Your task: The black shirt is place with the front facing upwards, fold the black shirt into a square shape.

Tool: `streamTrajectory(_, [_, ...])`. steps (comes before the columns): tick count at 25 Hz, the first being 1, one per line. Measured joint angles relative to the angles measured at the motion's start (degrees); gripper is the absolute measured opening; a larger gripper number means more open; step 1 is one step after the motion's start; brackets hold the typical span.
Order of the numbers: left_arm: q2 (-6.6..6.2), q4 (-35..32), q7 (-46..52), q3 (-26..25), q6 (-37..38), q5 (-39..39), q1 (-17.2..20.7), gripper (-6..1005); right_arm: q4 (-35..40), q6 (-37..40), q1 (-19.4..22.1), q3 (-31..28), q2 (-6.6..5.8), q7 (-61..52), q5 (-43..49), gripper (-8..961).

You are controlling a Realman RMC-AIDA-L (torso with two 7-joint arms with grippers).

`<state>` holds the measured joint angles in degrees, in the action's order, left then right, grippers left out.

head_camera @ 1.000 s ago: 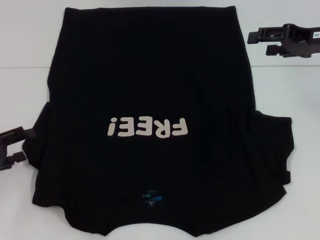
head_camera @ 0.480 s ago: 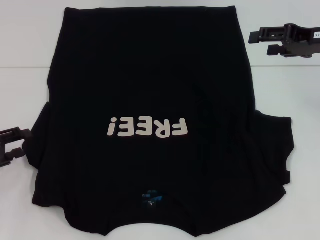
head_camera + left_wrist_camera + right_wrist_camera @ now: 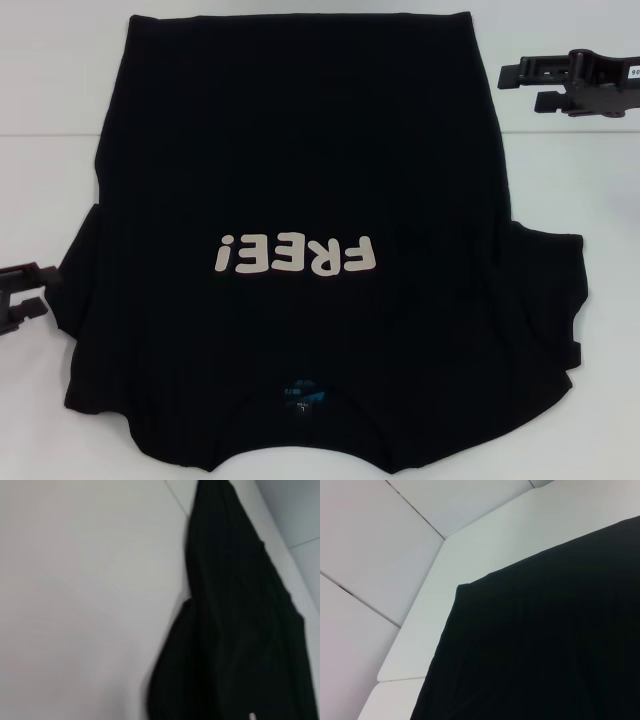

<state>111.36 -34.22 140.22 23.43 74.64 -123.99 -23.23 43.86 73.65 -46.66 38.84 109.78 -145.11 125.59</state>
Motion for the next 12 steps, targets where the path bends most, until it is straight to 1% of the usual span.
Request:
streamTrajectory(4, [0.0, -0.06, -0.54, 0.11, -1.44, -2.59, -0.54, 545, -0.01, 0.0, 0.01, 0.0, 0.0, 0.0, 0.0, 856])
streamTrajectory(8, [0.2, 0.12, -0.57, 0.13, -2.45, -3.5, -0.89, 548, -0.09, 0.0, 0.0, 0.0, 0.0, 0.0, 0.0, 856])
streamTrajectory(12, [0.33, 0.18, -0.57, 0.13, -2.64, -3.58, -1.03, 518, -0.16, 0.02, -0.01, 0.0, 0.0, 0.0, 0.0, 856])
